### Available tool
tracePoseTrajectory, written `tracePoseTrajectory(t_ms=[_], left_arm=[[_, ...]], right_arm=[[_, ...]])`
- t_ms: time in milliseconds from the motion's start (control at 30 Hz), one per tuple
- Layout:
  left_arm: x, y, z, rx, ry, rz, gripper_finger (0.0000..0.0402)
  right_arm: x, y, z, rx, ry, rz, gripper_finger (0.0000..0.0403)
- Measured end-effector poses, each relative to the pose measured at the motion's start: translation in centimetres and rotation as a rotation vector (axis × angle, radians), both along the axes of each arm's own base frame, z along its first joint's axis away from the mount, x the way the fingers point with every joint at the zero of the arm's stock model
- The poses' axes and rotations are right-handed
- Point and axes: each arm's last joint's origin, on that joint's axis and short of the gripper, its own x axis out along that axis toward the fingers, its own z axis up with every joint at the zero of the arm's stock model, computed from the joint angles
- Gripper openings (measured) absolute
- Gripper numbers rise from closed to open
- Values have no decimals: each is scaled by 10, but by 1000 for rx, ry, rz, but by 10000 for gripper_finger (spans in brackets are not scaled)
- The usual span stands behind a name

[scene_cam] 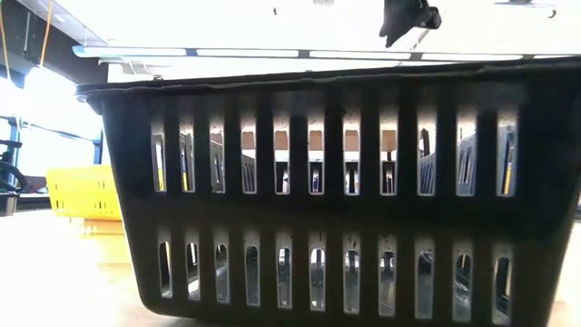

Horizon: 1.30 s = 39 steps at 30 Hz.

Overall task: Stack baskets on shelf by color
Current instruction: Put the bottom left black bin on the shelf

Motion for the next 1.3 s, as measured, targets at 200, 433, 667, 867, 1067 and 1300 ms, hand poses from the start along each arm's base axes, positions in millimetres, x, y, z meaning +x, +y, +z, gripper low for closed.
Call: tracePoseTrajectory(t_ms=[200, 433, 667, 867, 1067, 1300], left_arm=[[9, -30, -30, 90, 21, -98, 127], [32, -53, -62, 74, -6, -153, 127], [47, -63, -90, 70, 0, -164, 127], [51, -61, -106, 54, 48, -59, 127], [51, -42, -112, -24, 120, 228, 127], [60, -22, -114, -197, 144, 502, 127]], right_arm=[[1, 6, 0, -5, -5, -24, 99], [1, 8, 0, -9, -8, -48, 99], [1, 8, 0, -10, -9, -50, 99], [1, 8, 0, 8, -15, -81, 99], [1, 10, 0, 10, -16, -76, 99], [2, 17, 0, 5, -15, -48, 99]])
